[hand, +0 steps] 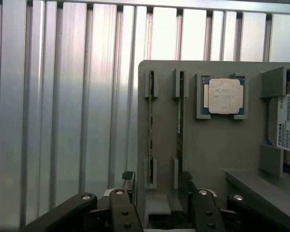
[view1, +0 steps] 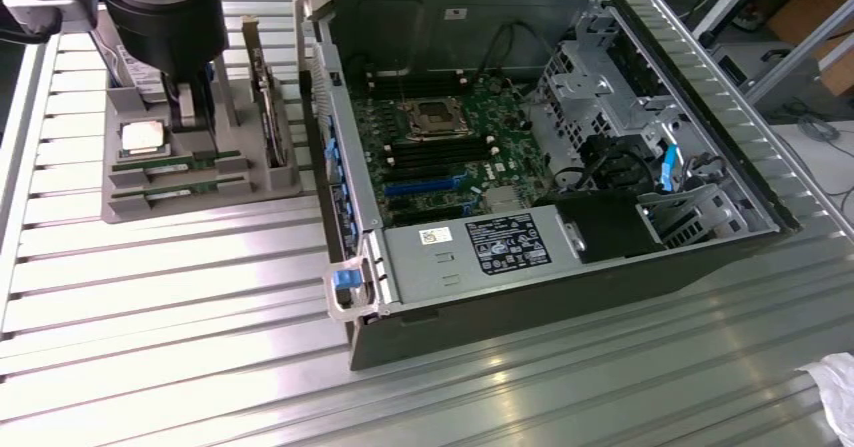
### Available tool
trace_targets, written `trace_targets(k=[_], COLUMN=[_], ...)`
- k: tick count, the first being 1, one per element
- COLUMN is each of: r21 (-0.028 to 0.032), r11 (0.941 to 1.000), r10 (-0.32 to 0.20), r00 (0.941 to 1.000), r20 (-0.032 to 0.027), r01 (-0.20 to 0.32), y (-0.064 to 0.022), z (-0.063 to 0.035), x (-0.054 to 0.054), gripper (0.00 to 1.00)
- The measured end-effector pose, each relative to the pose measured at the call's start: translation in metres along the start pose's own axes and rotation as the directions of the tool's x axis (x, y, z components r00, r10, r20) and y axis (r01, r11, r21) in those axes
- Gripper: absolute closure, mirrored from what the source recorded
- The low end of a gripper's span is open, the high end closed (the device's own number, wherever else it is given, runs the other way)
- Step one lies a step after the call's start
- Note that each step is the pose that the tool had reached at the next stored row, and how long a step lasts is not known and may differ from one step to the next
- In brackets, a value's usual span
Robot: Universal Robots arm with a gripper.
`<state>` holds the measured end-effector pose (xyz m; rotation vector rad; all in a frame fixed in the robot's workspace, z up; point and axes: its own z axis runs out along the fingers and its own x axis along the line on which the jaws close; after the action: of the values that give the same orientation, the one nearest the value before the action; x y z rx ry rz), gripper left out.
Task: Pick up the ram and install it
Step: 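Pick up the ram and move it above insertion slot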
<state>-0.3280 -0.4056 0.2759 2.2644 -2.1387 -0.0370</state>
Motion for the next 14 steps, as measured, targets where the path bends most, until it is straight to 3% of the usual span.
trace_targets(k=[14], r21=[-0.0001], r11=[1.0], r10=[0.0], r00=[1.0], r20=[0.0], r01=[0.0], y=[-0.0003], z=[0.009], x=[0.0], gripper=[0.52])
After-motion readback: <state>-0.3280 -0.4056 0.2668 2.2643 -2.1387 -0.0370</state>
